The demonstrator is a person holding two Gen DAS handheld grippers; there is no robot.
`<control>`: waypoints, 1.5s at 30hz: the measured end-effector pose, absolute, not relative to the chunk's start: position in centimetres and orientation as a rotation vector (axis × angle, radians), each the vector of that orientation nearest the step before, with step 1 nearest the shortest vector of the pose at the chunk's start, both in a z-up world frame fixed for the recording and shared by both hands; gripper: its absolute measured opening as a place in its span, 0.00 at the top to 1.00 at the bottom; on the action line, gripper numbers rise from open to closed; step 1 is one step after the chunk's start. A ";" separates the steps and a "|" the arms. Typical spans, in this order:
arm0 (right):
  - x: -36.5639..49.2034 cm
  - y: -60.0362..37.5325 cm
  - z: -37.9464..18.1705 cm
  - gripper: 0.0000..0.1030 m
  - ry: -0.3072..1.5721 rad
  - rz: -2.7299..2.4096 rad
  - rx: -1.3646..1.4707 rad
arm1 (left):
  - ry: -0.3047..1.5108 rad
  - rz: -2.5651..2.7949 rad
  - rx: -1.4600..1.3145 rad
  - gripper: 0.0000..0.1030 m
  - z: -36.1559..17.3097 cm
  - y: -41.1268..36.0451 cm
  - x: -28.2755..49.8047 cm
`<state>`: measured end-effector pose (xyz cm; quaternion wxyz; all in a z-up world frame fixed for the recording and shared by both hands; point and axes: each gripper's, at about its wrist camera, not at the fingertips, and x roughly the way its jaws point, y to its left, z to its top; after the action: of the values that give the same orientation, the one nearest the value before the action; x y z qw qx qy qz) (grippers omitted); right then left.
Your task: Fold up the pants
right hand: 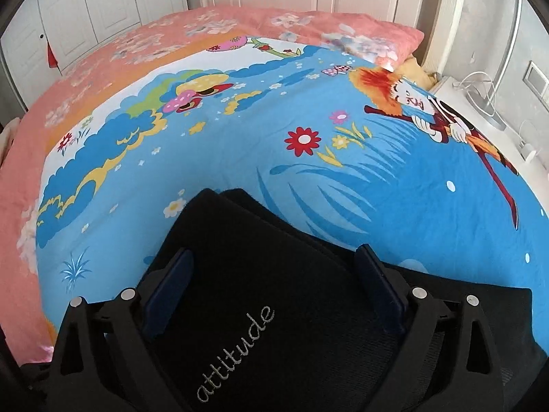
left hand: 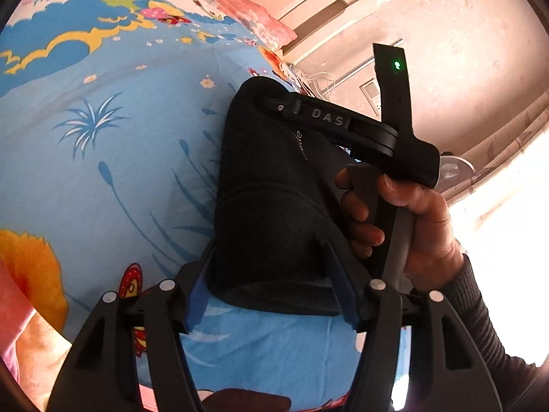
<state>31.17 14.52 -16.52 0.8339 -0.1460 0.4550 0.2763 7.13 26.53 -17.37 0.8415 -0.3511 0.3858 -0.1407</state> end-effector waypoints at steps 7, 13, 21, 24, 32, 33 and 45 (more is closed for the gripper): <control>30.9 14.7 -13.5 0.11 1.037 0.570 -0.303 | 0.816 -0.240 -0.736 0.68 -16.5 26.2 6.8; 29.0 18.1 -10.8 0.11 1.226 0.626 -0.456 | 0.794 -0.156 -0.555 0.72 -12.6 23.6 6.5; 26.3 21.3 -12.3 0.12 1.272 0.606 -0.795 | 0.742 -0.015 -0.199 0.73 -7.8 17.5 5.8; 25.9 20.4 -12.2 0.49 1.252 0.629 -0.853 | 0.707 0.005 -0.142 0.74 -6.3 15.7 5.4; 28.7 14.8 -7.9 0.71 1.305 0.694 -0.497 | 0.646 0.066 -0.232 0.27 -5.6 14.6 4.5; 29.0 14.0 -7.3 0.71 1.303 0.703 -0.452 | 0.648 0.069 -0.237 0.27 -5.7 14.0 4.5; 28.9 -13.2 4.3 0.74 1.028 0.719 0.202 | 0.341 -0.041 0.166 0.76 -0.4 -1.6 4.8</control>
<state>28.88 -13.20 4.30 0.8049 0.0942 0.4802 0.3358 4.79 -1.63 -0.43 0.9819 0.0826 0.1692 -0.0204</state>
